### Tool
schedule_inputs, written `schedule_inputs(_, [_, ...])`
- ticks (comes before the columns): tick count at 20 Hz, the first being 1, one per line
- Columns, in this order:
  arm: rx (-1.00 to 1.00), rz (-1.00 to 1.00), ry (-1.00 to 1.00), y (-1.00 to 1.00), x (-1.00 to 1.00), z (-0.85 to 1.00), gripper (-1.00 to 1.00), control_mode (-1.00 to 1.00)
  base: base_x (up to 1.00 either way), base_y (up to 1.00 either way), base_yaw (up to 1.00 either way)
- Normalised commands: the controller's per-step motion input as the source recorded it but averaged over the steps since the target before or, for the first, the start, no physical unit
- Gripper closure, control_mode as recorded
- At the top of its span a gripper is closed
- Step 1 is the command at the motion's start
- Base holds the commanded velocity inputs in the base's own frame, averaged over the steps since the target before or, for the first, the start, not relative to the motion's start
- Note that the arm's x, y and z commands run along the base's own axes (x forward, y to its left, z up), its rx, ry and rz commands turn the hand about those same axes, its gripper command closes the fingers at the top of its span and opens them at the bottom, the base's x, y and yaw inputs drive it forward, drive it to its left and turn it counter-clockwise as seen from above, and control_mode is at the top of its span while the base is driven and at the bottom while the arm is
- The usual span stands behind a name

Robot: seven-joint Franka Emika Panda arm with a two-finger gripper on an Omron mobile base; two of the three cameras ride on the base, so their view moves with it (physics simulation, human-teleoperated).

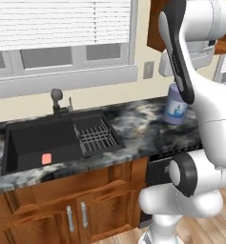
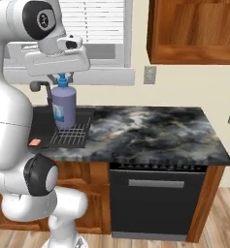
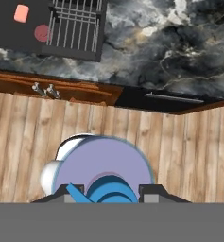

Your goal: Pick up the bar soap and soap dispenser from the sink, and place them back in the cabinet, and close the cabinet door.

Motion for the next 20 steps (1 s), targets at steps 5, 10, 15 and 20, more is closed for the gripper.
schedule_inputs(5, [0.0,0.0,0.0,0.0,0.0,0.0,1.0,1.0,0.0,-0.46,-0.22])
schedule_inputs(10, [0.0,0.0,0.0,0.0,0.0,0.0,1.0,1.0,0.0,-0.59,-0.17])
schedule_inputs(15, [0.0,0.0,0.0,0.0,0.0,0.0,1.0,1.0,0.0,-0.56,-0.15])
schedule_inputs(20, [0.0,0.0,0.0,0.0,0.0,0.0,1.0,1.0,0.0,-0.51,-0.13])
